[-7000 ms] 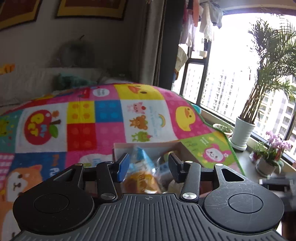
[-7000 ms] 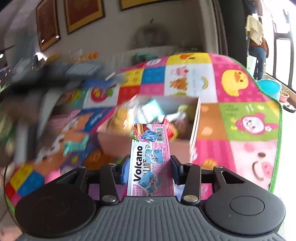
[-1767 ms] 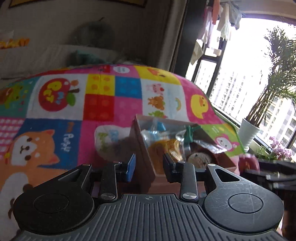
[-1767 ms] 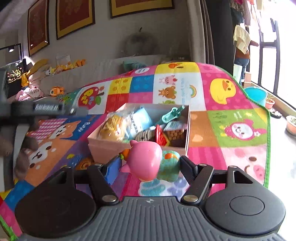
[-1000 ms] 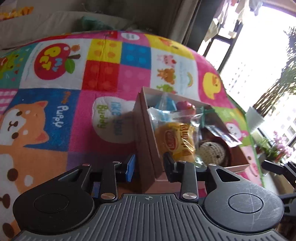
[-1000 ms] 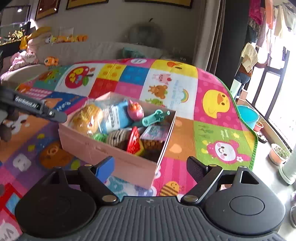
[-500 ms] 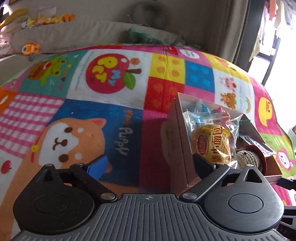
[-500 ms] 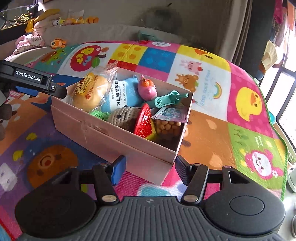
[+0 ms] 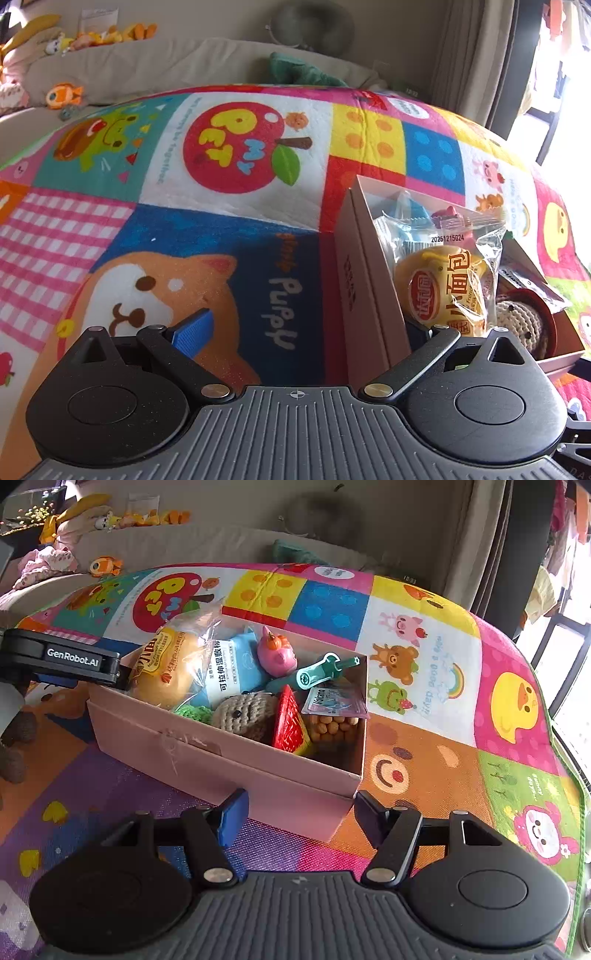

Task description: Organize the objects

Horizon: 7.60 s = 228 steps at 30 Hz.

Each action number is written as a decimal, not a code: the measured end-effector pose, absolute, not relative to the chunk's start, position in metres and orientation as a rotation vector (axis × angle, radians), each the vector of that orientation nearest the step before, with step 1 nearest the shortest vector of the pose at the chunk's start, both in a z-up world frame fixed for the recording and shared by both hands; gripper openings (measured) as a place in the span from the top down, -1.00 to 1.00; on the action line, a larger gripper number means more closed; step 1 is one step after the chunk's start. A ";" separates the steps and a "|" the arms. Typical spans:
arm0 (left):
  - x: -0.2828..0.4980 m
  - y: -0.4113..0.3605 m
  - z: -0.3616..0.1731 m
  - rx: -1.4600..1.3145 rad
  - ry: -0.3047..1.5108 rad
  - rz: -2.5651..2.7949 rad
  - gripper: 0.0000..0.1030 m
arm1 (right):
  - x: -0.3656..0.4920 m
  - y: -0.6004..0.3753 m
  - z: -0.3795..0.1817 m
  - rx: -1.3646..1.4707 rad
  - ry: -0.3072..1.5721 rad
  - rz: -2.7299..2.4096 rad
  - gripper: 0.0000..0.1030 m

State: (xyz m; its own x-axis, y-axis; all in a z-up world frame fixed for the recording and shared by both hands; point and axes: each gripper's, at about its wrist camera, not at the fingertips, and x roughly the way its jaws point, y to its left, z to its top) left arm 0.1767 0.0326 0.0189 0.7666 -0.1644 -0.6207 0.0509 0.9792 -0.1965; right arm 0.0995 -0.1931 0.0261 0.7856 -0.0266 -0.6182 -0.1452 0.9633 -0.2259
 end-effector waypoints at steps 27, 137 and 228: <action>0.005 -0.010 -0.004 0.055 0.688 -0.073 -0.95 | -0.011 -0.212 -0.005 0.014 0.700 0.037 -1.00; 0.004 -0.009 -0.004 0.055 0.689 -0.072 -0.95 | -0.004 -0.206 -0.005 0.011 0.697 -0.010 -1.00; 0.004 -0.009 -0.003 0.054 0.689 -0.073 -0.95 | -0.004 -0.207 -0.005 0.011 0.697 -0.010 -1.00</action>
State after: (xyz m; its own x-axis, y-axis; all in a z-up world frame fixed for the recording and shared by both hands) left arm 0.0037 -0.0085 -0.0033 0.7695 -0.0491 -0.6367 0.0845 0.9961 0.0253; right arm -0.0040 -0.2070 -0.0050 0.7669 -0.0055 -0.6418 0.0126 0.9999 0.0065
